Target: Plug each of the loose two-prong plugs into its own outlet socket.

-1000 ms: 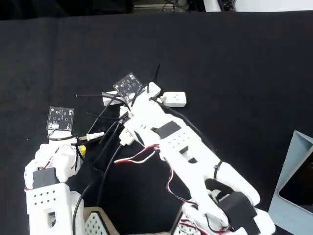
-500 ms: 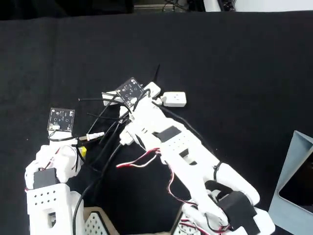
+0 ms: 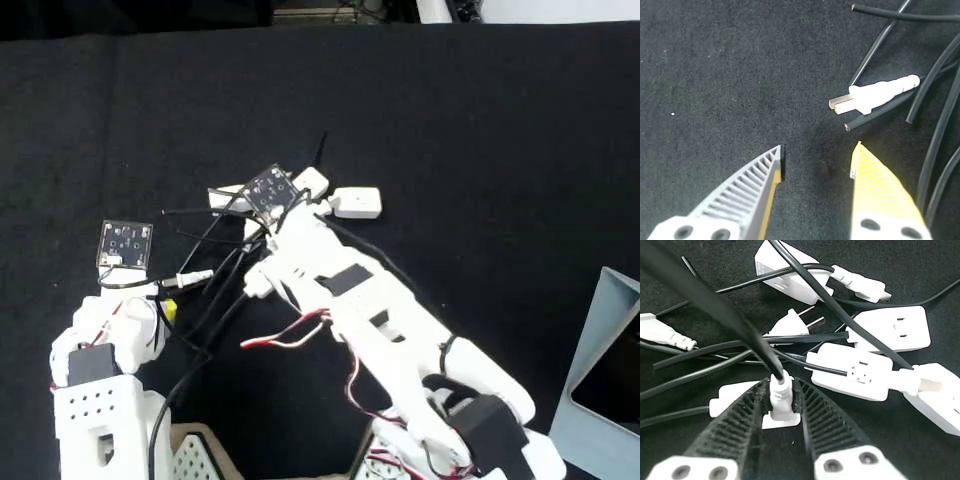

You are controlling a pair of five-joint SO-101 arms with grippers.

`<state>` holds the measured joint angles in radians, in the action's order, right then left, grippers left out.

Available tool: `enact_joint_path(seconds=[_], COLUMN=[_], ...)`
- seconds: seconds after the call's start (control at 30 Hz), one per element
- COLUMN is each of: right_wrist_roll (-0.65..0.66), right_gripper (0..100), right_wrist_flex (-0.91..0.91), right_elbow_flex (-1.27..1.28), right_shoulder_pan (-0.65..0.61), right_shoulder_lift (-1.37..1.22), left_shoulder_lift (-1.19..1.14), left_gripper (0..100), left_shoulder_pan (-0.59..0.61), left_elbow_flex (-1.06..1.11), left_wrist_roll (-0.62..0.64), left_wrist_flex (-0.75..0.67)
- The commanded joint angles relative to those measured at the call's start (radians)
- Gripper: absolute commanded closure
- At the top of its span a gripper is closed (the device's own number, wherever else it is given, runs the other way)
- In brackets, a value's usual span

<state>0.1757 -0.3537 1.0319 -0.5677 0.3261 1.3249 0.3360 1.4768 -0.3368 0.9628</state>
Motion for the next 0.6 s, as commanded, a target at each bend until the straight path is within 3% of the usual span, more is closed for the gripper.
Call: enact_joint_path(seconds=[0.0,0.23,0.57], right_wrist_roll=[-0.003,-0.132,-0.175], right_gripper=[98.6,98.6,98.6], right_wrist_flex=[0.006,0.132,0.158], right_elbow_flex=[0.031,0.073,0.111], right_shoulder_pan=[-0.009,-0.005,-0.003], right_shoulder_lift=[-0.008,-0.007,0.117], left_shoulder_lift=[0.009,0.009,0.009], left_gripper=[77,77,77], left_shoulder_pan=[0.005,0.005,-0.002], left_elbow_flex=[-0.007,-0.007,-0.015], left_wrist_roll=[0.006,0.006,0.012], left_wrist_flex=[-0.017,-0.015,-0.021])
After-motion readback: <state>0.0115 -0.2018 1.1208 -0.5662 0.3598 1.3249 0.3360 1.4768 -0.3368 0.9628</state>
